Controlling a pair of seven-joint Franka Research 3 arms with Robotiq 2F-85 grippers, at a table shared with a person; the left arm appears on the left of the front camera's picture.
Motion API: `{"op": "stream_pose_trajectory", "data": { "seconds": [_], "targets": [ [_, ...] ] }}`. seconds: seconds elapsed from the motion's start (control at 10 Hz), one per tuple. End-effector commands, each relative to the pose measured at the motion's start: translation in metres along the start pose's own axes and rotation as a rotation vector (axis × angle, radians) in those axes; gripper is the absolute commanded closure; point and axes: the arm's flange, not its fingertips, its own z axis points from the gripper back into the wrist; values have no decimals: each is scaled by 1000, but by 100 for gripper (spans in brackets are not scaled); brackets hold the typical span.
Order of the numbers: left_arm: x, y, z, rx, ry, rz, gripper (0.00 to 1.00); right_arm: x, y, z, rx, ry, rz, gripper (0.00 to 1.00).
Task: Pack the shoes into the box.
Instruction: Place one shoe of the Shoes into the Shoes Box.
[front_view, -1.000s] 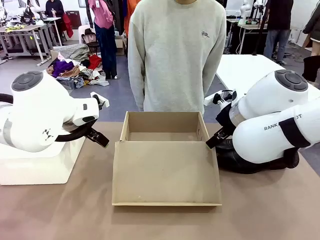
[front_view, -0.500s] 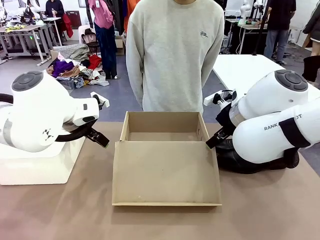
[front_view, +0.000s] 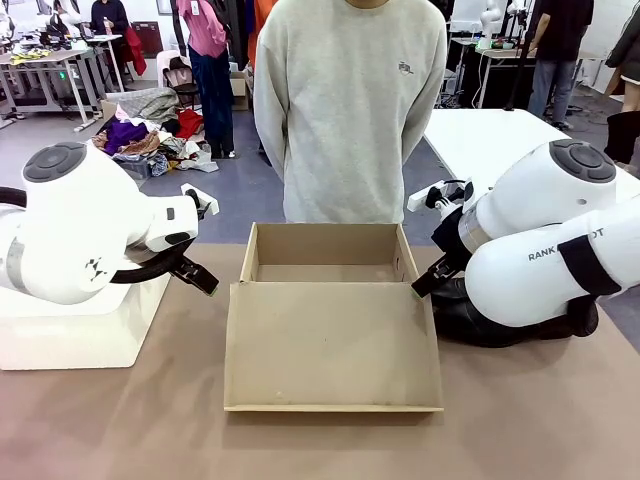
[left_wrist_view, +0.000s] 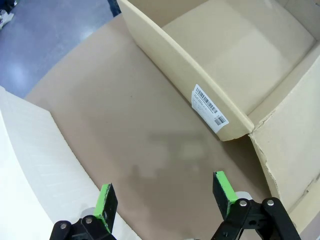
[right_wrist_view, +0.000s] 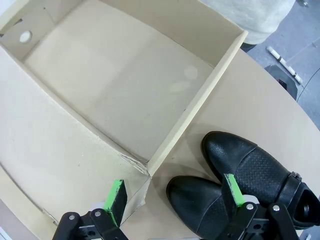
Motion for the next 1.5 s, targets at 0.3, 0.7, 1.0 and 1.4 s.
{"op": "stream_pose_trajectory", "data": {
  "seconds": [0.3, 0.7, 1.0, 1.4],
  "targets": [
    [15, 5, 29, 26, -7, -5, 0, 8, -11, 27, 13, -2, -19, 0],
    [46, 6, 83, 30, -37, -49, 0, 33, -19, 83, 56, 23, 18, 0],
    [57, 11, 119, 51, -54, -66, 0, 43, -21, 121, 59, -5, 52, 0],
    [57, 17, 127, 38, -74, -79, 0, 41, -25, 132, 110, -56, 86, 0]
  ]
}}
